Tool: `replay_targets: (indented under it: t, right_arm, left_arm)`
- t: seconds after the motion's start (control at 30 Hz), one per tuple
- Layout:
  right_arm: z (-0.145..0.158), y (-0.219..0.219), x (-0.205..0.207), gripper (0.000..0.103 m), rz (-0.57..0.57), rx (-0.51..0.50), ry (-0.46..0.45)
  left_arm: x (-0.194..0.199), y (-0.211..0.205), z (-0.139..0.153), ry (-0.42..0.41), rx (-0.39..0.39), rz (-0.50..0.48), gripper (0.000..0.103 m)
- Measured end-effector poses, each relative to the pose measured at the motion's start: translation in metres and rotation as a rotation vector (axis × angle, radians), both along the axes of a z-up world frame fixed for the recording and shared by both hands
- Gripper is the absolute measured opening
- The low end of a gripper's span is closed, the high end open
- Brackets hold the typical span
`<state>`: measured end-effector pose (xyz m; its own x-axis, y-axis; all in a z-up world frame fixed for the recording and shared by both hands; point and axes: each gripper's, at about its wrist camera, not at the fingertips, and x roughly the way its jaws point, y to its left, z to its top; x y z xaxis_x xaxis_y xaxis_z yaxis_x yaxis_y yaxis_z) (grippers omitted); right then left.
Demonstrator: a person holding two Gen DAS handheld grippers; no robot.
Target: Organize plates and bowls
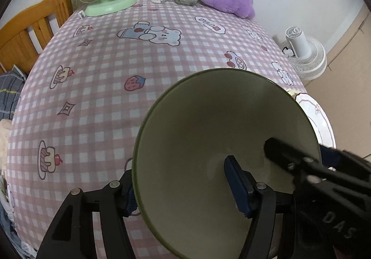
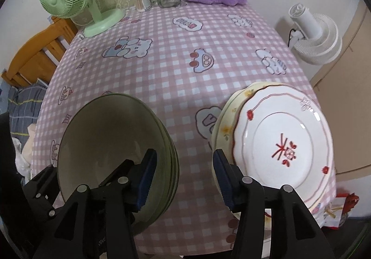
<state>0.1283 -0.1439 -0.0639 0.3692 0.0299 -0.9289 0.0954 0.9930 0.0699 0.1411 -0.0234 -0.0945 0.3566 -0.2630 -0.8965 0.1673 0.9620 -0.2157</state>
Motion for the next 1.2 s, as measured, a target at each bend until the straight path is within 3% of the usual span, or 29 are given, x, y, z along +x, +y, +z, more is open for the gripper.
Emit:
replay_targets:
  t: [0.4,0.53,0.73,1.2]
  right_arm:
    - [-0.023,-0.001,0.017,0.054,0.028,0.164,0.032]
    - [-0.028,-0.002,0.021,0.044,0.057,0.221,0.043]
    - [-0.034,-0.005,0.024,0.041,0.063,0.305,0.056]
    - [-0.028,0.006,0.021,0.041,0.043,0.231,0.061]
  left_arm:
    - [0.001,0.001,0.001,0.008,0.017,0.025,0.066]
    - [0.0,-0.001,0.002,0.004,0.028,0.028,0.063]
    - [0.002,-0.003,0.002,-0.003,0.03,0.018,0.063]
    - [-0.003,0.004,0.003,0.013,0.0,0.004,0.062]
